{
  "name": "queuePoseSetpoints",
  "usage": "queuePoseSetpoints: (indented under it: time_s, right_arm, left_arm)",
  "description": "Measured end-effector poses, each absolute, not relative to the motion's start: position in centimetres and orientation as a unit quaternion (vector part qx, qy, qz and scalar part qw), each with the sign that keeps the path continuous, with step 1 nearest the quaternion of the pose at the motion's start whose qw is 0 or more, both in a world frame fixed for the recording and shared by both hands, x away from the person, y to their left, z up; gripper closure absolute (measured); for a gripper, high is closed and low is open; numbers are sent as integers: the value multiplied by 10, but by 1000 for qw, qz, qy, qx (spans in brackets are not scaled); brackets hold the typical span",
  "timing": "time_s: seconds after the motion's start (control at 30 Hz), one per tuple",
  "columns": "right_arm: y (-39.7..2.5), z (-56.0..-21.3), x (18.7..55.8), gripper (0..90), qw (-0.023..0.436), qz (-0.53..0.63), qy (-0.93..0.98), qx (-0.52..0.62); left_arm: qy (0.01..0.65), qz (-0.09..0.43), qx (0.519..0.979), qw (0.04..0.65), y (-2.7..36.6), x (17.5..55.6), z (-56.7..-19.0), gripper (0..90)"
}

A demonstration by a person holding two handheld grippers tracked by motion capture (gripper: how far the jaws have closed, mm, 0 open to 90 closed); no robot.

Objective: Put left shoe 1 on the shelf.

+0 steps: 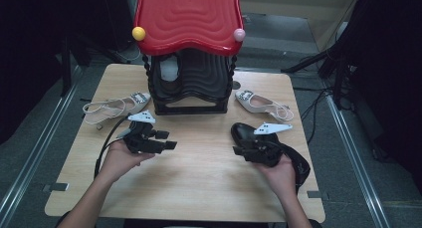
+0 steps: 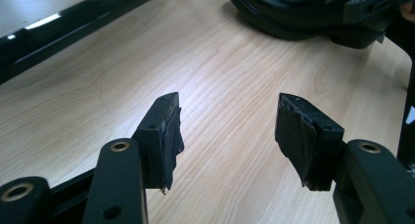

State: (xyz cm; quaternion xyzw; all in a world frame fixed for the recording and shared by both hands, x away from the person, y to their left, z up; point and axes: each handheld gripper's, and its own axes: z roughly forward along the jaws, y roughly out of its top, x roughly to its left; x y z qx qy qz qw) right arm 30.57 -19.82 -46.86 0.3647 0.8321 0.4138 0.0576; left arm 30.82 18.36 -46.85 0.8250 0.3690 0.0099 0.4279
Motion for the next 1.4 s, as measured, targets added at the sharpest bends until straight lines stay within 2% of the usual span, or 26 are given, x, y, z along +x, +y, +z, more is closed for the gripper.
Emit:
queuePoseSetpoints:
  time_s: [0.43, 1.03, 1.23, 1.4]
  right_arm:
    - [-243, -463, 291, 562, 69, 402, 818, 405]
    - [-288, -437, 264, 590, 110, 377, 810, 435]
    - [-300, -447, 259, 600, 110, 352, 810, 456]
    - [-286, -457, 267, 592, 107, 336, 819, 452]
  left_arm:
    - [346, 2, 835, 428, 170, 316, -472, 432]
    - [346, 4, 833, 432, 171, 320, -472, 436]
    - [348, 7, 830, 436, 173, 320, -471, 436]
    - [346, 8, 831, 435, 172, 320, -471, 437]
